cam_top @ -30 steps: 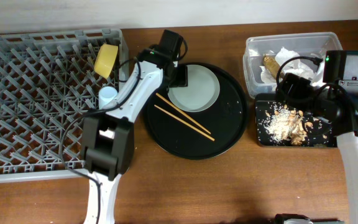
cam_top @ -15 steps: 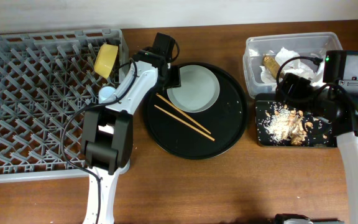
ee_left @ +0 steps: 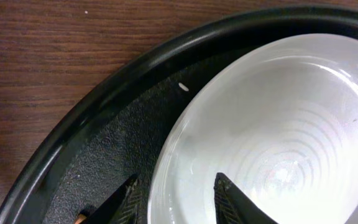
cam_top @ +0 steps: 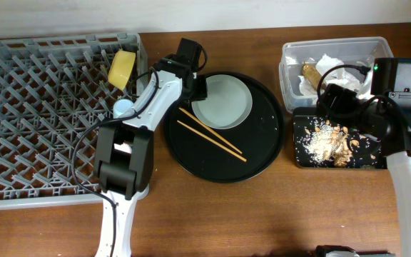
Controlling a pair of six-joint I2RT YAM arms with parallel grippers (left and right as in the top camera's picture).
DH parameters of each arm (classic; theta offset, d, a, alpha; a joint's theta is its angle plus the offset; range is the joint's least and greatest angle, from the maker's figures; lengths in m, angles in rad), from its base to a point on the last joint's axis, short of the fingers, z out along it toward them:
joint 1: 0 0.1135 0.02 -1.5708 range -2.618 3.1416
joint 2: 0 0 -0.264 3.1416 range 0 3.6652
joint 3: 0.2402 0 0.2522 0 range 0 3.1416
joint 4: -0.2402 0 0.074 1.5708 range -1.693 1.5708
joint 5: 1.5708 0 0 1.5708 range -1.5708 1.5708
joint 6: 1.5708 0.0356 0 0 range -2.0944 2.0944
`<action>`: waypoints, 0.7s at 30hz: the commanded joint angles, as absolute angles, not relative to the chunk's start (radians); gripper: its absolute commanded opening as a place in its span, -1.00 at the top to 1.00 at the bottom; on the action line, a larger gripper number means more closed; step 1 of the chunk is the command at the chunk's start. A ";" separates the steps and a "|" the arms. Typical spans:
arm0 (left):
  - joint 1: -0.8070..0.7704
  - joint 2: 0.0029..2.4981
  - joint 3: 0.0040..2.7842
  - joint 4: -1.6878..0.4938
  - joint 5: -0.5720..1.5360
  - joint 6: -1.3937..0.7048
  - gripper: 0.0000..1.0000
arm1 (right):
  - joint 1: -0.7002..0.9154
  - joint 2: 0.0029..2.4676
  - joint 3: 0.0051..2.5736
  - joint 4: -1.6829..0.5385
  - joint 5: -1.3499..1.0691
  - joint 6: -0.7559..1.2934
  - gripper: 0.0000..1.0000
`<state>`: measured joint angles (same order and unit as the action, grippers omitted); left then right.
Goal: Sort waste into correct bins and load items into the dishwasher rack
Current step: 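Lift the white plate with the left gripper into the rack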
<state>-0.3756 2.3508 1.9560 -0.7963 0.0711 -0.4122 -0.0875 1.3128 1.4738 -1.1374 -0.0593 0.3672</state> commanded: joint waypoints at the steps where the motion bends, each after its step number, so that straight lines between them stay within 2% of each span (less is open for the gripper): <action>1: -0.377 2.377 1.951 -0.790 0.063 -0.414 0.28 | -0.092 1.316 1.483 -1.137 -0.040 0.372 -0.97; 9: -0.377 2.431 1.951 -0.780 0.064 -0.415 0.32 | -0.092 1.316 1.483 -1.137 -0.040 0.372 -0.97; 12: -0.377 2.431 1.951 -0.770 0.064 -0.415 0.52 | -0.092 1.316 1.483 -1.137 -0.040 0.372 -0.97; 16: -0.377 2.431 1.952 -0.768 0.070 -0.415 0.99 | -0.092 1.316 1.483 -1.137 -0.040 0.372 -0.97; 21: -0.376 2.424 2.048 -0.827 0.093 -0.413 0.99 | -0.092 1.316 1.483 -1.137 -0.040 0.372 -0.97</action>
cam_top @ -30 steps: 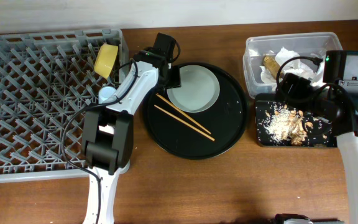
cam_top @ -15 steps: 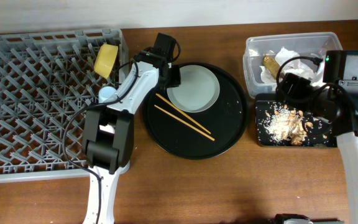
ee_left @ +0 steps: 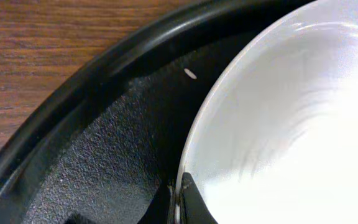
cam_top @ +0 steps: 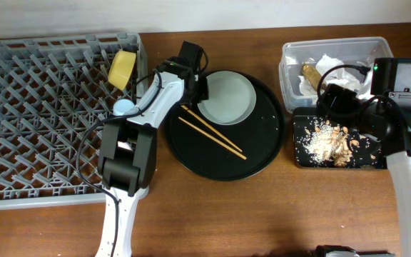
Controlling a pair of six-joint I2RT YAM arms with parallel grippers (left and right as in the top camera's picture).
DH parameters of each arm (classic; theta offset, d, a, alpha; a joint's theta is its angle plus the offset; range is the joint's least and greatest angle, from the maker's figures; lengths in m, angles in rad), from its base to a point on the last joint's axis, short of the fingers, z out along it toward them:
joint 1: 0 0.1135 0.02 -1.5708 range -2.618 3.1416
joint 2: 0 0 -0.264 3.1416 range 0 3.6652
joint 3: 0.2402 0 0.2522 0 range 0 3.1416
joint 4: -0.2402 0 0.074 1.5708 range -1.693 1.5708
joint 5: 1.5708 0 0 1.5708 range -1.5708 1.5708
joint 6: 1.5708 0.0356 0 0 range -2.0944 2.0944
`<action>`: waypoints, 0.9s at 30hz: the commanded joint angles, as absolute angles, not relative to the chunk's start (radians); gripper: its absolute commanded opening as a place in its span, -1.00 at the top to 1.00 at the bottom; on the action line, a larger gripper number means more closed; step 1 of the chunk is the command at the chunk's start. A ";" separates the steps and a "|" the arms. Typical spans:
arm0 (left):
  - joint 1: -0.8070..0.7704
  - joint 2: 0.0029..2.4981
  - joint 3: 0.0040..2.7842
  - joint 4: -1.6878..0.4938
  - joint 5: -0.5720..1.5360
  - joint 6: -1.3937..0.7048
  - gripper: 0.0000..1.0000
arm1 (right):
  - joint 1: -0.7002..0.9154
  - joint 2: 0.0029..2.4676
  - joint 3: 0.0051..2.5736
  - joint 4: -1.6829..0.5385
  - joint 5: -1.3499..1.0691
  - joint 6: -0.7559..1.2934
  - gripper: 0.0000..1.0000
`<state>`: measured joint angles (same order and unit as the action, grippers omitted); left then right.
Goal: Sort waste into correct bins and load items into the dishwasher rack
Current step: 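Lift the white plate with the left gripper into the rack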
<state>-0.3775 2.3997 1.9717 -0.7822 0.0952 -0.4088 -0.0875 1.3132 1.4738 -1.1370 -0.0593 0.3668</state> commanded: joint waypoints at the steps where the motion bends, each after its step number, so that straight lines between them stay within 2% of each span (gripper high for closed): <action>1: -0.376 2.421 2.094 -0.856 0.090 -0.392 0.99 | -0.092 1.316 1.483 -1.137 -0.040 0.372 -0.97; 5: -0.376 2.416 2.308 -1.011 0.020 -0.339 0.99 | -0.092 1.316 1.483 -1.137 -0.040 0.372 -0.97; 10: -0.376 2.416 2.685 -1.289 -0.248 -0.263 0.99 | -0.092 1.316 1.483 -1.137 -0.040 0.372 -0.97; 16: -0.377 2.416 3.070 -1.624 -0.771 -0.249 1.00 | -0.092 1.316 1.483 -1.137 -0.040 0.372 -0.97; 22: -0.353 2.408 3.132 -1.688 -1.076 -0.282 1.00 | -0.092 1.316 1.483 -1.137 -0.040 0.372 -0.97; 27: -0.329 2.408 3.062 -1.688 -1.148 -0.283 1.00 | -0.092 1.316 1.483 -1.137 -0.040 0.372 -0.97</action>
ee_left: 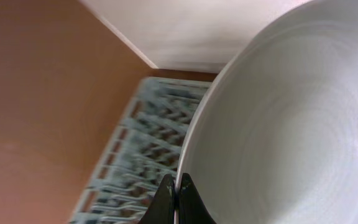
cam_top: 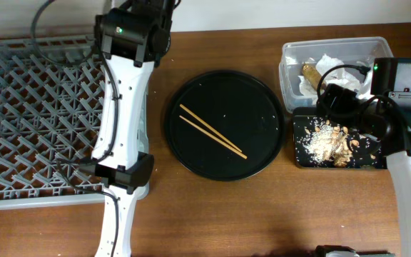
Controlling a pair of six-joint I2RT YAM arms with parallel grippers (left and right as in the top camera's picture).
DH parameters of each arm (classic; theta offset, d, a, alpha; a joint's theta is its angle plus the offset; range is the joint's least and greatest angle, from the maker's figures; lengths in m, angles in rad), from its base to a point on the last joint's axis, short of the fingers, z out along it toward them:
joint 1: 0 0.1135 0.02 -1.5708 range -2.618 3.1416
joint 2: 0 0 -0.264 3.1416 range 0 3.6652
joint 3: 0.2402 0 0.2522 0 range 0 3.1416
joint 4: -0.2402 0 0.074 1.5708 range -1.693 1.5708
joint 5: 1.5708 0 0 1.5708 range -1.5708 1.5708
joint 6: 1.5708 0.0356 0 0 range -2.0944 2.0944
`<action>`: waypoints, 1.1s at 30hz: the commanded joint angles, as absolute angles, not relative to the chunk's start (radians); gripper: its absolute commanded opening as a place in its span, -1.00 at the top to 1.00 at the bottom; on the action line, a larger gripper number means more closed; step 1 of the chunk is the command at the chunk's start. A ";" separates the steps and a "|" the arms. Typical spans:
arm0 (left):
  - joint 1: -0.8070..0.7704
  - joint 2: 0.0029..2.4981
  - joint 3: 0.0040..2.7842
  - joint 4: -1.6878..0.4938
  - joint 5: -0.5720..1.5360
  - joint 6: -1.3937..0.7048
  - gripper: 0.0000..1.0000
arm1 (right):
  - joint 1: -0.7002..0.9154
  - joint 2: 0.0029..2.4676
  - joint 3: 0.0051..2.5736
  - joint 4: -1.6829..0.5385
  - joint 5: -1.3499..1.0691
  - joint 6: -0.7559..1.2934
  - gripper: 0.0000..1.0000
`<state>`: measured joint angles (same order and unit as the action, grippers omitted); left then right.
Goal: Sort waste into correct bins and load items into the dishwasher rack
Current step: 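Lift the white plate with the left gripper into the rack, then stand the white plate upright in the rack and release it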
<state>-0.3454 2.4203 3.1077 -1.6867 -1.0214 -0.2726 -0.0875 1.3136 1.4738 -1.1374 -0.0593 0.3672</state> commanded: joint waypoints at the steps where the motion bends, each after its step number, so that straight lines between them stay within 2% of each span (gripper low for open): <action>1: -0.329 2.408 3.037 -1.688 -1.149 -0.283 1.00 | -0.092 1.316 1.483 -1.137 -0.040 0.372 -0.97; 8: -0.315 2.408 2.940 -1.688 -1.357 -0.299 1.00 | -0.092 1.316 1.483 -1.137 -0.040 0.372 -0.97; 14: -0.283 2.408 2.940 -1.677 -1.386 -0.356 1.00 | -0.092 1.316 1.483 -1.137 -0.040 0.372 -0.97; 21: -0.161 2.432 2.940 -1.625 -1.384 -0.362 1.00 | -0.092 1.316 1.483 -1.137 -0.040 0.372 -0.97; 33: -0.141 2.457 2.938 -1.611 -1.134 -0.020 1.00 | -0.092 1.316 1.483 -1.137 -0.040 0.372 -0.97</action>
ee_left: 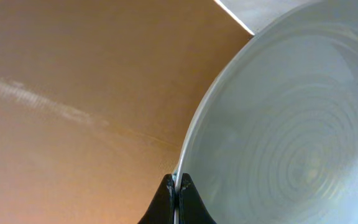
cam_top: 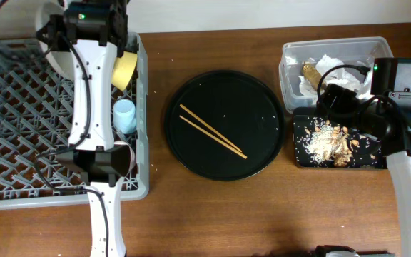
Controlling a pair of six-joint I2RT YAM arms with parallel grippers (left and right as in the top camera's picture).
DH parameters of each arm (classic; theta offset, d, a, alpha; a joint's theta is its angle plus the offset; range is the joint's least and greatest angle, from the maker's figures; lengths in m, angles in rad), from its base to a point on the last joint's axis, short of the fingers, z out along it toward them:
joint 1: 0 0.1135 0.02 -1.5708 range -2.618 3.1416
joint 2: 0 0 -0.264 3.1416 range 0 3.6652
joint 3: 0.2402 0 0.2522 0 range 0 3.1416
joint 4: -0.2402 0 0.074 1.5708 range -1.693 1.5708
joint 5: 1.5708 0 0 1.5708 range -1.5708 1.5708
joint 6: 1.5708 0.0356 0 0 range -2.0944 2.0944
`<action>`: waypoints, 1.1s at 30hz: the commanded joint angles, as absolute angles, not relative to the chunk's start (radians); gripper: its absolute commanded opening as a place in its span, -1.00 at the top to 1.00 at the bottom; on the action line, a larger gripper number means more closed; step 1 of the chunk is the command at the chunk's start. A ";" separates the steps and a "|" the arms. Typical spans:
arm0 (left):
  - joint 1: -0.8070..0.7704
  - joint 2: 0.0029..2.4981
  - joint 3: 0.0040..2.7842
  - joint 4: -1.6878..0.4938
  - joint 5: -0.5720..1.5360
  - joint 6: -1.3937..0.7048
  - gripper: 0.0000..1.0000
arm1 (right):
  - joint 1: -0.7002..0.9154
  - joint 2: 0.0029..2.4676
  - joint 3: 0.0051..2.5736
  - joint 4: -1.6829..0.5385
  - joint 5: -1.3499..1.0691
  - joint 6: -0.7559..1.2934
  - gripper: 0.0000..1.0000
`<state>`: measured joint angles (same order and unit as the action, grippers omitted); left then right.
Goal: Sort waste into correct bins and load items into the dishwasher rack
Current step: 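Stand the white plate upright in the rack and release it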
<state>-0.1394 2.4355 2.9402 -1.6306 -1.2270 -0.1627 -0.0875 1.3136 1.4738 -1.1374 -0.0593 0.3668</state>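
Note:
My left gripper (ee_left: 176,180) is shut on the rim of the white bowl (ee_left: 278,137), which fills the left wrist view against a blurred brown background. In the overhead view the left arm reaches high over the far left part of the grey dishwasher rack (cam_top: 20,143), and a sliver of the bowl (cam_top: 45,39) shows beside the wrist. Two wooden chopsticks (cam_top: 212,132) lie on the round black tray (cam_top: 262,153). My right gripper (cam_top: 332,96) hangs at the far edge of the square black tray (cam_top: 302,158) of food scraps; its fingers are hidden.
A yellow cup (cam_top: 125,70) and a pale blue cup (cam_top: 124,114) sit in the rack's right side. A clear plastic bin (cam_top: 291,71) with crumpled paper and scraps stands at the back right. The right arm's base and cables fill the right edge.
My left arm has carried the bowl from over the rack's far right corner to over its far left part. The yellow and blue cups show again. The right arm has not moved.
My left gripper stood open astride the rim of the bowl on the round tray, then shut on that rim. After that the bowl was off the tray and up over the rack's far right corner, and now it is over the far left.

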 commanded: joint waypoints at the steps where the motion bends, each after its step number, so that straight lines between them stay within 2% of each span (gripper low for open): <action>1: -0.138 2.457 2.938 -1.603 -1.110 0.009 1.00 | -0.092 1.316 1.483 -1.137 -0.040 0.372 -0.97; 6: -0.089 2.490 2.938 -1.472 -0.935 0.293 1.00 | -0.092 1.316 1.483 -1.137 -0.040 0.372 -0.97; 8: -0.078 2.507 2.938 -1.423 -0.930 0.331 1.00 | -0.092 1.316 1.483 -1.137 -0.040 0.372 -0.97; 12: -0.044 2.523 2.927 -1.346 -0.931 0.326 1.00 | -0.092 1.316 1.483 -1.137 -0.040 0.372 -0.97; 21: -0.023 2.526 2.909 -1.329 -0.929 0.292 1.00 | -0.092 1.316 1.483 -1.137 -0.040 0.372 -0.97; 33: 0.005 2.527 2.735 -1.211 -0.929 0.277 1.00 | -0.092 1.316 1.483 -1.137 -0.040 0.372 -0.97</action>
